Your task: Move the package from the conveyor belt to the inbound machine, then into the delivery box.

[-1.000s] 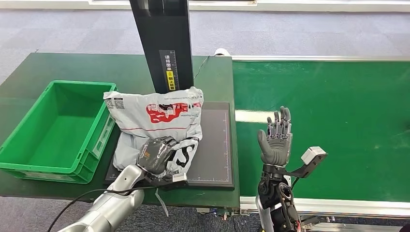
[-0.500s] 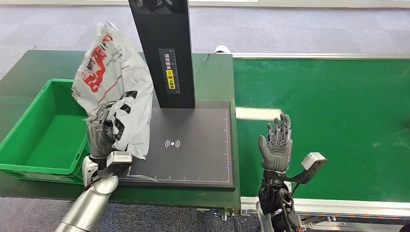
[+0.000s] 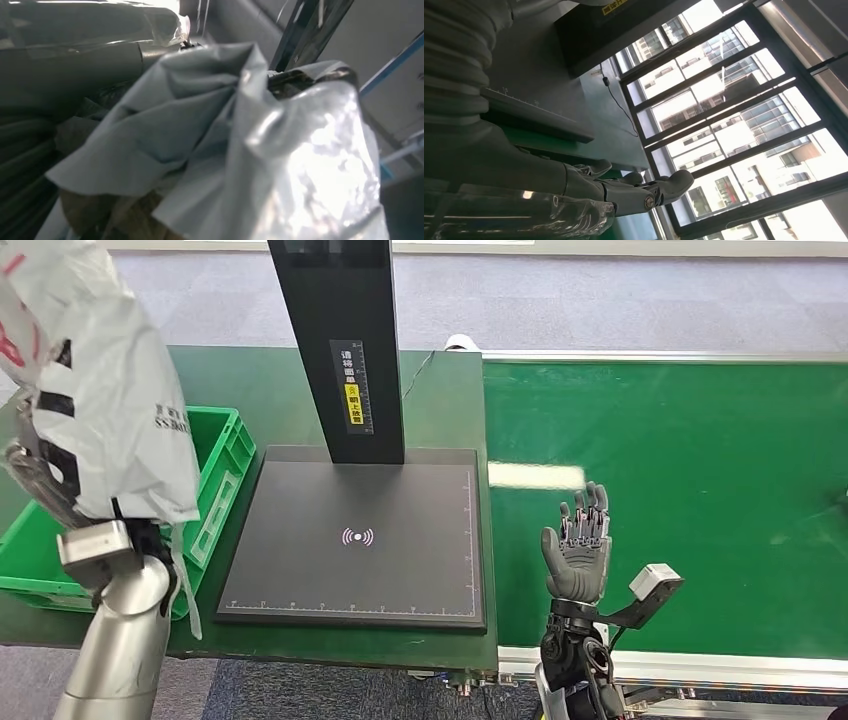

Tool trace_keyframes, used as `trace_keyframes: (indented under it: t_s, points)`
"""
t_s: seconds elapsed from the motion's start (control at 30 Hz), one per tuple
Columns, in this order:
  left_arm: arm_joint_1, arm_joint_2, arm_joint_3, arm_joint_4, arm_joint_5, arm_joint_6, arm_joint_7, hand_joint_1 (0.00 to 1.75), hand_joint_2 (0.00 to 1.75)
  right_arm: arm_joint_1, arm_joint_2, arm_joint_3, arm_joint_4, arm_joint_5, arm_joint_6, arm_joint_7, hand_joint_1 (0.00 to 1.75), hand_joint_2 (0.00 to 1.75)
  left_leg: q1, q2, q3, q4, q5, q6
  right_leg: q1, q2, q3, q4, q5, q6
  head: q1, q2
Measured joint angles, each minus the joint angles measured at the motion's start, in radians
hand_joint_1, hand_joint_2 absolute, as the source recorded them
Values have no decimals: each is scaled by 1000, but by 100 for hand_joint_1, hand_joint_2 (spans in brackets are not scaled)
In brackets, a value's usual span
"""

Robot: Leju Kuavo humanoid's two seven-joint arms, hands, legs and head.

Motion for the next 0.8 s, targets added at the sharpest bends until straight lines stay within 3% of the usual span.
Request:
trace_keyframes:
  t_s: [0.13,0.33,0.47,0.6,0.8]
  points:
    - [-150,33,37,115,-154,5,86,175,175,-4,2,0,0,8,2,0,0,175,0,0,0,0,1,0,0,0,0,0,1,0,0,0]
    - [-443,84,39,493,-478,-12,292,175,175,-15,8,7,0,11,12,0,0,175,0,0,0,0,2,-1,0,0,-1,1,2,-1,-1,0]
    - [-583,92,18,725,-626,-79,431,175,175,-18,10,12,1,12,21,0,0,175,0,1,-1,0,2,-1,0,0,-2,1,2,-1,0,0]
    - [-659,96,-29,913,-756,-216,551,175,175,-25,11,15,1,20,21,0,0,175,0,1,-2,0,2,-1,0,1,-2,1,2,-1,0,0]
    - [-653,101,-48,1047,-788,-255,561,175,175,-24,10,16,1,22,9,0,0,175,0,3,-3,0,2,-1,0,3,-4,1,2,-1,0,0]
